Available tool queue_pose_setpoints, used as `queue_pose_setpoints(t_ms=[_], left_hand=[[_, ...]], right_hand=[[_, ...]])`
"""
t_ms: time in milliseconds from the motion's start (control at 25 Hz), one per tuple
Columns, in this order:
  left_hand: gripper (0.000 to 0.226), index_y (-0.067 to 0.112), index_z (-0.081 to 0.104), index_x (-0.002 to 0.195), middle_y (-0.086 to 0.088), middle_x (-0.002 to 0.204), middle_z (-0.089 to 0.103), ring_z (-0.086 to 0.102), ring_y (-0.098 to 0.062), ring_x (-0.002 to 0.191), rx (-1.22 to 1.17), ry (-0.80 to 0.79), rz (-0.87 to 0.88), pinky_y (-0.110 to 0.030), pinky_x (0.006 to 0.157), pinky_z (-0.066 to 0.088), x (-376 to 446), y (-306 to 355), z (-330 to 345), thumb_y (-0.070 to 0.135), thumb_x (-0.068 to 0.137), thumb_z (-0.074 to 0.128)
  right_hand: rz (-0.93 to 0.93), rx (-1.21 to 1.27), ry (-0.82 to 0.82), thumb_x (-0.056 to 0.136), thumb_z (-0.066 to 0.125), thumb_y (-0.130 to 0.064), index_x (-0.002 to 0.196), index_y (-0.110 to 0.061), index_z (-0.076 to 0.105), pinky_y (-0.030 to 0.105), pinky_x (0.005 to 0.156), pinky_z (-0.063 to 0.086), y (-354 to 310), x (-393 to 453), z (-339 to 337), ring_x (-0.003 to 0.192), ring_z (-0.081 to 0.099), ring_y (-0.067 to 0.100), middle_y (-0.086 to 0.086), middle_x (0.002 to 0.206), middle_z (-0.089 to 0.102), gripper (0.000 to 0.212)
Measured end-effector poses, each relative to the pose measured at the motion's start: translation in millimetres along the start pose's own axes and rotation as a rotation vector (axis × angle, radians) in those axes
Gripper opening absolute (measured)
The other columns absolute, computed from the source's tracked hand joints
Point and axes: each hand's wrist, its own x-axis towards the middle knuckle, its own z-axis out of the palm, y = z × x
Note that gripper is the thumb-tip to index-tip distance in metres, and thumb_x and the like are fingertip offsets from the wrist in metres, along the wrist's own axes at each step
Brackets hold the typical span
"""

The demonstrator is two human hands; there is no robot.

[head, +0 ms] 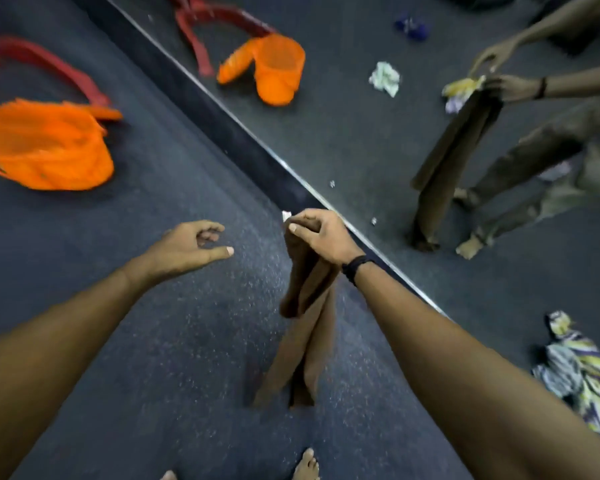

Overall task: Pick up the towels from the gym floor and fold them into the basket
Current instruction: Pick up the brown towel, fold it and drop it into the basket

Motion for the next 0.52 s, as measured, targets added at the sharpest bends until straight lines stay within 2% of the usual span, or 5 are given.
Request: queue_pose_setpoints(t_ms=[160, 240, 320, 400, 520], left_hand=[[0.06, 0.023, 0.06, 0.119, -0.001, 0.113, 0.064, 0.061, -0.016, 0.108, -0.047, 0.215, 0.093, -0.036, 0.102, 0.045, -58.5, 78.2, -134.3, 0.045, 0.067, 0.079], [0.053, 0.021, 0.06, 0.12, -0.003, 0.115, 0.063, 0.06, -0.015, 0.107, -0.086, 0.293, 0.151, -0.033, 0.099, 0.046, -88.6, 105.7, -192.1, 0.036, 0.073, 0.08], [0.047, 0.019, 0.059, 0.121, -0.004, 0.115, 0.062, 0.059, -0.016, 0.108, -0.103, 0.34, 0.195, -0.029, 0.094, 0.045, -117.1, 120.7, -243.8, 0.027, 0.079, 0.077], [0.05, 0.02, 0.059, 0.121, -0.002, 0.114, 0.063, 0.059, -0.016, 0.109, -0.094, 0.395, 0.214, -0.03, 0.092, 0.047, -144.9, 122.6, -295.0, 0.031, 0.076, 0.079], [0.051, 0.022, 0.06, 0.122, 0.002, 0.112, 0.065, 0.061, -0.013, 0.107, -0.031, 0.482, 0.215, -0.027, 0.093, 0.045, -176.7, 112.3, -357.7, 0.034, 0.076, 0.079]], right_hand=[[-0.197, -0.145, -0.093, 0.089, 0.065, -0.018, 0.086, -0.021, 0.067, 0.021, 0.078, 0.044, -177.9, 29.0, -71.0, 0.085, 0.061, 0.008, 0.001, 0.088, 0.07, 0.005], [-0.272, -0.192, -0.068, 0.089, 0.064, -0.018, 0.087, -0.021, 0.067, 0.018, 0.078, 0.042, -253.4, 37.4, -90.2, 0.086, 0.062, 0.01, -0.001, 0.088, 0.07, 0.005], [-0.339, -0.248, -0.03, 0.09, 0.064, -0.015, 0.089, -0.013, 0.067, 0.013, 0.073, 0.039, -317.7, 44.3, -99.6, 0.084, 0.059, 0.011, -0.001, 0.086, 0.067, 0.004], [-0.404, -0.314, 0.006, 0.089, 0.064, -0.014, 0.093, -0.006, 0.067, 0.02, 0.073, 0.038, -376.1, 51.9, -99.4, 0.086, 0.057, 0.013, 0.003, 0.088, 0.066, 0.009], [-0.484, -0.388, 0.048, 0.089, 0.065, -0.016, 0.095, -0.009, 0.066, 0.028, 0.083, 0.041, -445.1, 69.9, -89.9, 0.091, 0.059, 0.016, 0.002, 0.093, 0.068, 0.009]])
